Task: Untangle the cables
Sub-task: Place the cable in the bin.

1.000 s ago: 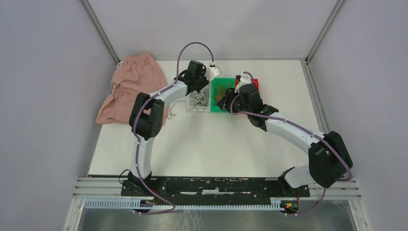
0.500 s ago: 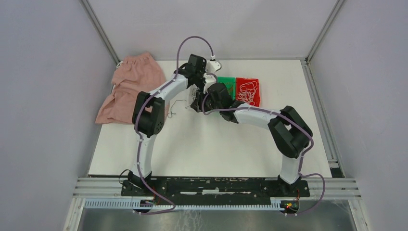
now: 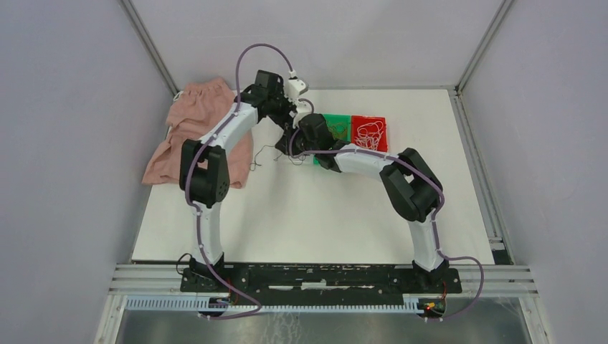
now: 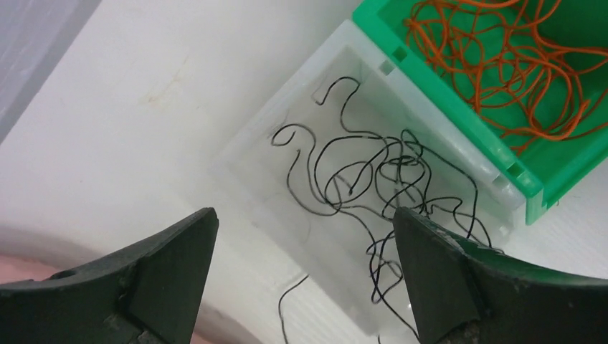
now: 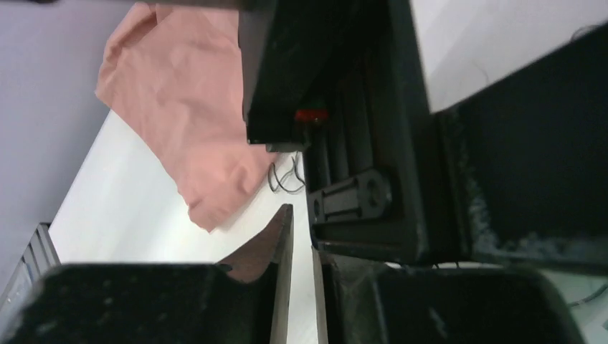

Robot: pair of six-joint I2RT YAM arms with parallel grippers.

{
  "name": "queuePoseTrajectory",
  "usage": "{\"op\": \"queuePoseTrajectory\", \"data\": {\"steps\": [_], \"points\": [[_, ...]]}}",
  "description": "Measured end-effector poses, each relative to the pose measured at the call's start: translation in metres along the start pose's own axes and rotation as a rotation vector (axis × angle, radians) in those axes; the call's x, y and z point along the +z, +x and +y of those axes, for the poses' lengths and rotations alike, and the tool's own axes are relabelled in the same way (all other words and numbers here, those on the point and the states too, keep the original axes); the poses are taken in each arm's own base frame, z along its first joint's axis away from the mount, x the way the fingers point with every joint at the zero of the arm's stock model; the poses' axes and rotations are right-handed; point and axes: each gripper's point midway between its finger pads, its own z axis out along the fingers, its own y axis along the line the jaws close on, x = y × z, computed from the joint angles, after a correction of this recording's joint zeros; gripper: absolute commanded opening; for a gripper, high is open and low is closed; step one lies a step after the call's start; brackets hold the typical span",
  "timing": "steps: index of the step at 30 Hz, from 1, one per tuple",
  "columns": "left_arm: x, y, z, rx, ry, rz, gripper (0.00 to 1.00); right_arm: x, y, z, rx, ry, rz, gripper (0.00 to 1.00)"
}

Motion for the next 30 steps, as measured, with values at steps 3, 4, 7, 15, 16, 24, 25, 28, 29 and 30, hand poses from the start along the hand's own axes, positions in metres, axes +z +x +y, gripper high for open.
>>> {"op": "queuePoseTrajectory", "data": {"steps": [3, 4, 7, 15, 16, 24, 25, 28, 29, 30], "points": [[-0.023, 0.007, 0.016, -0.034, -0.027, 0.001, 0.99, 0.007, -0.013, 0.016, -0.036, -0.042, -0.017, 0.11], [-0.032, 0.01, 0.021, -0.042, -0.035, 0.003, 0.99, 0.009, -0.018, 0.024, -0.047, -0.054, -0.019, 0.1], [-0.065, 0.024, 0.024, -0.063, -0.008, 0.001, 0.99, 0.011, -0.019, 0.021, -0.012, -0.013, -0.016, 0.08], [-0.129, 0.01, -0.004, -0.072, 0.081, -0.115, 0.99, 0.01, -0.005, -0.093, 0.119, 0.255, 0.018, 0.11], [-0.128, 0.004, -0.006, -0.083, 0.088, -0.136, 0.99, 0.009, -0.004, -0.099, 0.126, 0.268, 0.019, 0.11], [-0.119, 0.017, -0.014, -0.036, 0.132, -0.132, 0.99, 0.007, -0.002, -0.101, 0.136, 0.285, 0.037, 0.1], [-0.118, 0.026, -0.015, -0.014, 0.141, -0.111, 0.97, 0.007, -0.004, -0.1, 0.134, 0.282, 0.036, 0.1], [-0.108, 0.065, -0.025, 0.04, 0.188, -0.033, 0.9, 0.008, -0.01, -0.095, 0.125, 0.276, 0.032, 0.09], [-0.104, 0.075, -0.028, 0.05, 0.2, -0.011, 0.88, 0.009, -0.012, -0.094, 0.121, 0.275, 0.031, 0.08], [-0.099, 0.088, -0.03, 0.061, 0.212, 0.019, 0.87, 0.009, -0.013, -0.094, 0.115, 0.275, 0.032, 0.08]]}}
